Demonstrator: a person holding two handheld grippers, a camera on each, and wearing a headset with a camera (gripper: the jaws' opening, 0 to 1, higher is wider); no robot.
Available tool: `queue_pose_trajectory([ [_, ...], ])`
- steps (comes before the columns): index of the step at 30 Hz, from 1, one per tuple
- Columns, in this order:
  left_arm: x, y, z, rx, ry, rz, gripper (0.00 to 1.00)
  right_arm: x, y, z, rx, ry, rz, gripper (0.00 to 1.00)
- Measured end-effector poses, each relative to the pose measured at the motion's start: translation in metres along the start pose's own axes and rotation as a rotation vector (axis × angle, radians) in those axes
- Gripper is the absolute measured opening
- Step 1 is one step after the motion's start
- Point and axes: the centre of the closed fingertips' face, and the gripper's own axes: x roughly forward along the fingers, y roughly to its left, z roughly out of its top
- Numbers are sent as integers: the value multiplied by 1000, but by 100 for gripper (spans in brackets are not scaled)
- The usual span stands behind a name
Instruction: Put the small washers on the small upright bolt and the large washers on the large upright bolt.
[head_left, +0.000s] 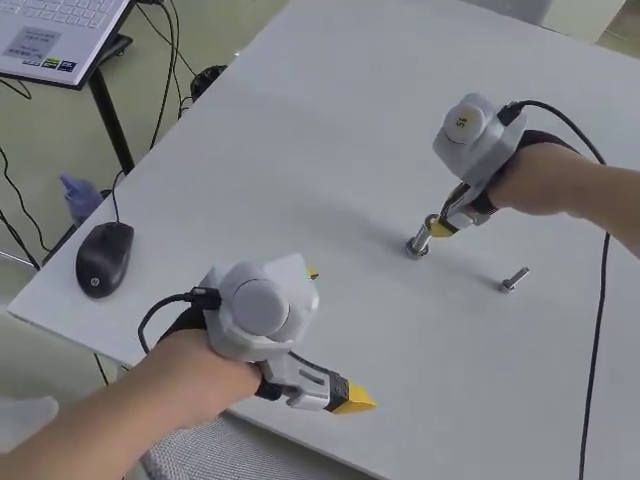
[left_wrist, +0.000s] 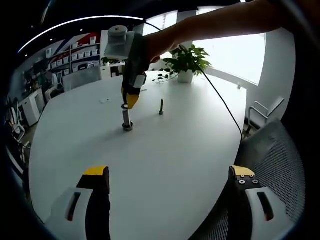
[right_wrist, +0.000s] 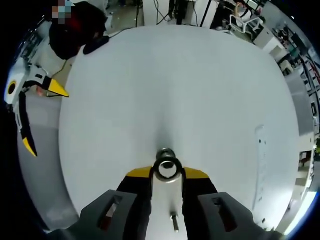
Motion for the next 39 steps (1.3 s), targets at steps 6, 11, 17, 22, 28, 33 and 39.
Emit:
queue_pose_trajectory([
  [6,-1,0,-3,5,8,-3,96,7,-3,1,0,11,1,22],
  [11,-1,1,-4,-1,6,-5,96,11,-3,2,-6,20,1,22],
  [17,-1,2,-3,-8,2,-8,94,17,-5,-1,-8,37,6,22],
  [22,-2,4,-3,-6,4,-10,92,22,-6,-2,-14,44,6,22],
  [28,-2,4,-2,-16,-5,-20,90,31,-8,-3,-11,50,5,22],
  [33,0,2,-2,-17,-5,-32,89,42,-7,-5,-21,60,4,22],
  [39,1,3,-4,-21,1,-36,88,54,-8,-7,-12,69,8,22],
])
